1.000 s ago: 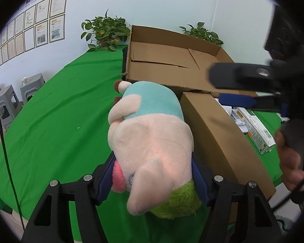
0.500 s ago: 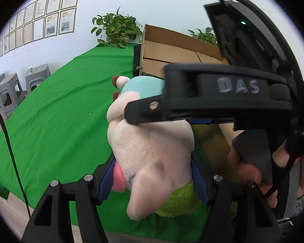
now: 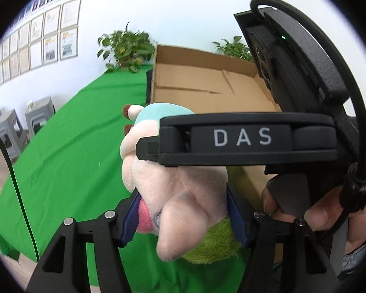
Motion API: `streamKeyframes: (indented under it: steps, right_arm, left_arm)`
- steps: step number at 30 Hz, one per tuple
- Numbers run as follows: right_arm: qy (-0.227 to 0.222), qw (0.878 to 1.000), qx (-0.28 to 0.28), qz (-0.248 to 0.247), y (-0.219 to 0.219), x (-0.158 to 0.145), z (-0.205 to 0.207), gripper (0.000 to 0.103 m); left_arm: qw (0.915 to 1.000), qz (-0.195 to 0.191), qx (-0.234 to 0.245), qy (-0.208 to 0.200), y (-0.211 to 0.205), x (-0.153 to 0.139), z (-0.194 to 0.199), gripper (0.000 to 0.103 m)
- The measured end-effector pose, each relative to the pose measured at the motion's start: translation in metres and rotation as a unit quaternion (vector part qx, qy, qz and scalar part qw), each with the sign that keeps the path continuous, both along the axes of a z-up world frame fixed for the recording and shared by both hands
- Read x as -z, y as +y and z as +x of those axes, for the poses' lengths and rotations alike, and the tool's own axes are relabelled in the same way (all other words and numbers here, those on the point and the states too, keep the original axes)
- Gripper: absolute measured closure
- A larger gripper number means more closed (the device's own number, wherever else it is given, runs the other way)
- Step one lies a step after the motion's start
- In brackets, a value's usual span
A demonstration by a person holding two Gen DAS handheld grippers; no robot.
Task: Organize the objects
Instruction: 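Carry the plush toy over the cardboard tray and lower it inside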
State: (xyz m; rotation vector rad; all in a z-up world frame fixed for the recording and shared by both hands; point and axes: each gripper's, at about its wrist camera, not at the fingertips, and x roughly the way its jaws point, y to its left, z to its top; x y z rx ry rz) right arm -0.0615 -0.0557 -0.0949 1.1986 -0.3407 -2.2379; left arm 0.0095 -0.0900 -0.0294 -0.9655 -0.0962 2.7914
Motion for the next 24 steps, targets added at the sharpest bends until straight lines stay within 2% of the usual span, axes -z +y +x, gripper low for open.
streamKeyframes:
  steps: [4,8,9,13,16,18,22,23,24]
  right_arm:
    - [0.034,0.999,0.023,-0.009,0.014,-0.025,-0.004,0.022]
    - [0.079,0.995,0.052,-0.004,0.038,-0.071,-0.009,0.025]
    - [0.097,0.993,0.061,-0.004,0.064,-0.084,0.004,0.026]
    - [0.182,0.979,0.089,0.022,0.087,-0.152,0.014,0.031]
    - [0.225,0.968,0.11,0.031,0.105,-0.192,0.014,0.033]
    - [0.235,0.964,0.118,0.033,0.117,-0.214,0.011,0.033]
    - [0.244,0.961,0.123,0.041,0.126,-0.23,-0.001,0.034]
    - [0.242,0.962,0.123,0.042,0.137,-0.238,0.006,0.034]
    - [0.238,0.963,0.122,0.043,0.143,-0.244,0.004,0.034]
  left_arm:
    - [0.9994,-0.006,0.021,0.027,0.015,-0.017,-0.014,0.041]
    - [0.9959,-0.012,0.05,0.075,0.03,-0.046,-0.032,0.041]
    - [0.9936,-0.012,0.058,0.096,0.034,-0.059,-0.038,0.041]
    - [0.9844,0.018,0.087,0.152,0.04,-0.097,-0.061,0.041]
    - [0.9768,0.011,0.101,0.189,0.044,-0.117,-0.079,0.041]
    - [0.9755,0.018,0.107,0.191,0.043,-0.124,-0.092,0.041]
    - [0.9751,0.024,0.11,0.191,0.038,-0.128,-0.119,0.041]
    - [0.9755,0.026,0.108,0.19,0.037,-0.129,-0.107,0.041]
    - [0.9765,0.026,0.106,0.186,0.037,-0.126,-0.114,0.041]
